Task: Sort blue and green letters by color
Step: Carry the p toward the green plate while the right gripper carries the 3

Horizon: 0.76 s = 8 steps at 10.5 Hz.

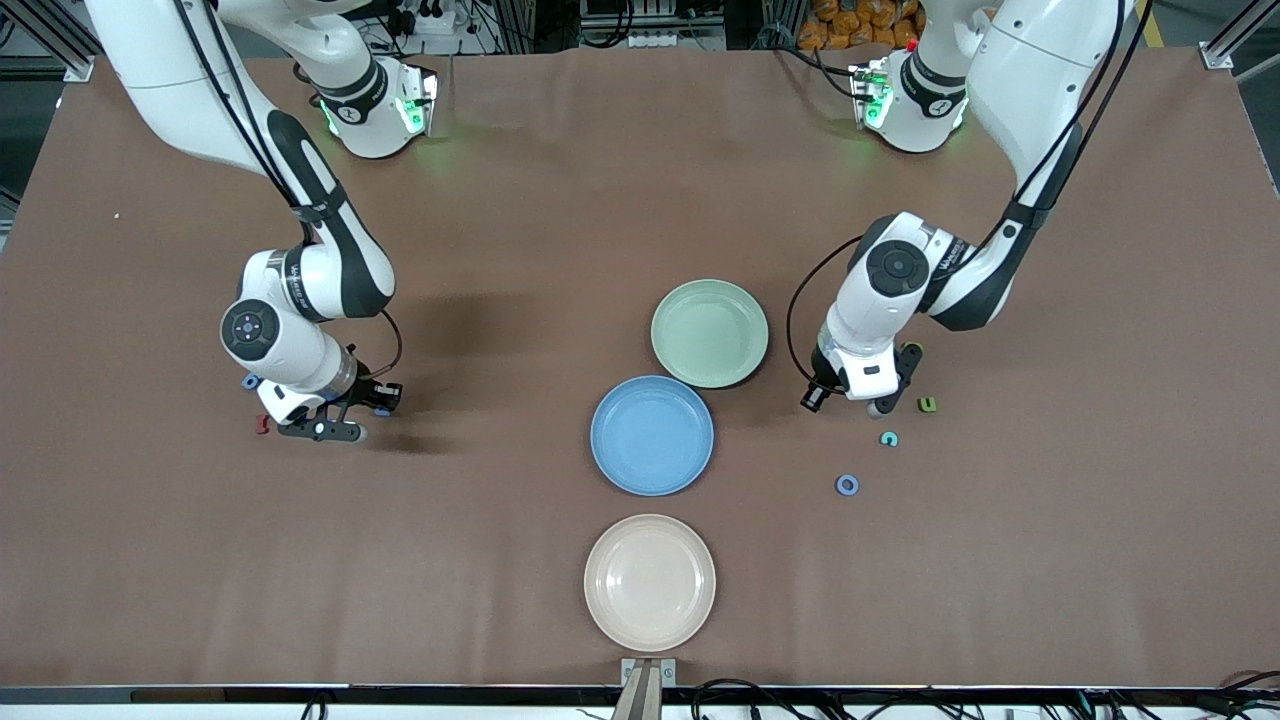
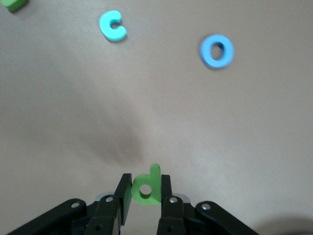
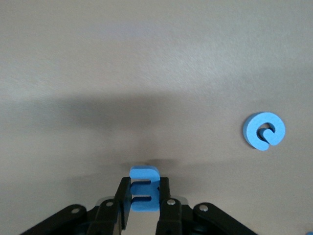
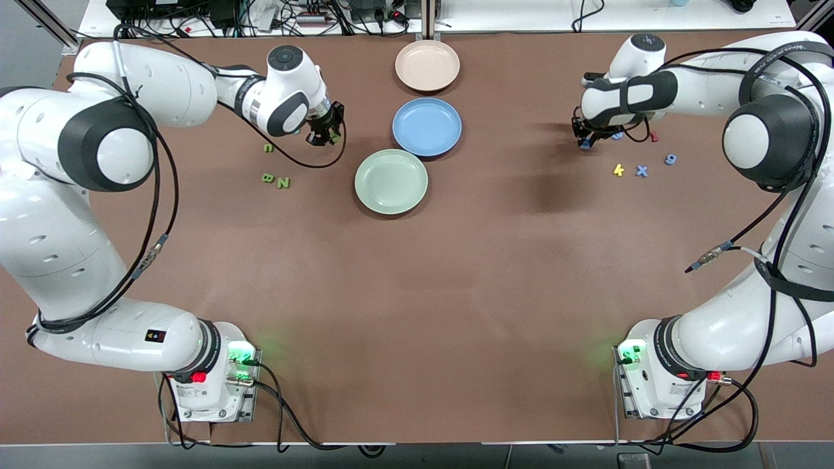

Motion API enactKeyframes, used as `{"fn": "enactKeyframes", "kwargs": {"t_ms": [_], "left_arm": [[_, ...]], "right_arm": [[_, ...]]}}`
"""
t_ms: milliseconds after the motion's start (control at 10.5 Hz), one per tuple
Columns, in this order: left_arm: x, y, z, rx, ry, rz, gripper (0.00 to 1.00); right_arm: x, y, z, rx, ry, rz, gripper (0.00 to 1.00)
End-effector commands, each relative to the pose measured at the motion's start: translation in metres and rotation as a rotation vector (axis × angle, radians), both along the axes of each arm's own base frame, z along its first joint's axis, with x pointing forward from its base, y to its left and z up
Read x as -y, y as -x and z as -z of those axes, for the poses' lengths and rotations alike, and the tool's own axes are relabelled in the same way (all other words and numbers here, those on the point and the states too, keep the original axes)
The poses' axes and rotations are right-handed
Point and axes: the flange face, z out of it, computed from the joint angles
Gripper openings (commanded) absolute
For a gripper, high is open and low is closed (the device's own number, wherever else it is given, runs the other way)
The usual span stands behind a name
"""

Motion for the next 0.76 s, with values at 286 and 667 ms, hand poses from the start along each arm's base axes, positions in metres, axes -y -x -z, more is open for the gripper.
{"fn": "enactKeyframes", "kwargs": {"t_ms": [286, 667], "left_arm": [[0.034, 0.008, -0.054, 0.024, 0.110, -0.049, 0.00], [0.105, 0.052, -0.069, -0.026, 0.203, 0.001, 0.00]], "right_arm": [[-0.078, -0.036, -0.063, 0.010, -0.019, 0.110, 0.09], [-0.185, -0.042, -0.083, 0.056, -0.065, 0.145, 0.09]]}}
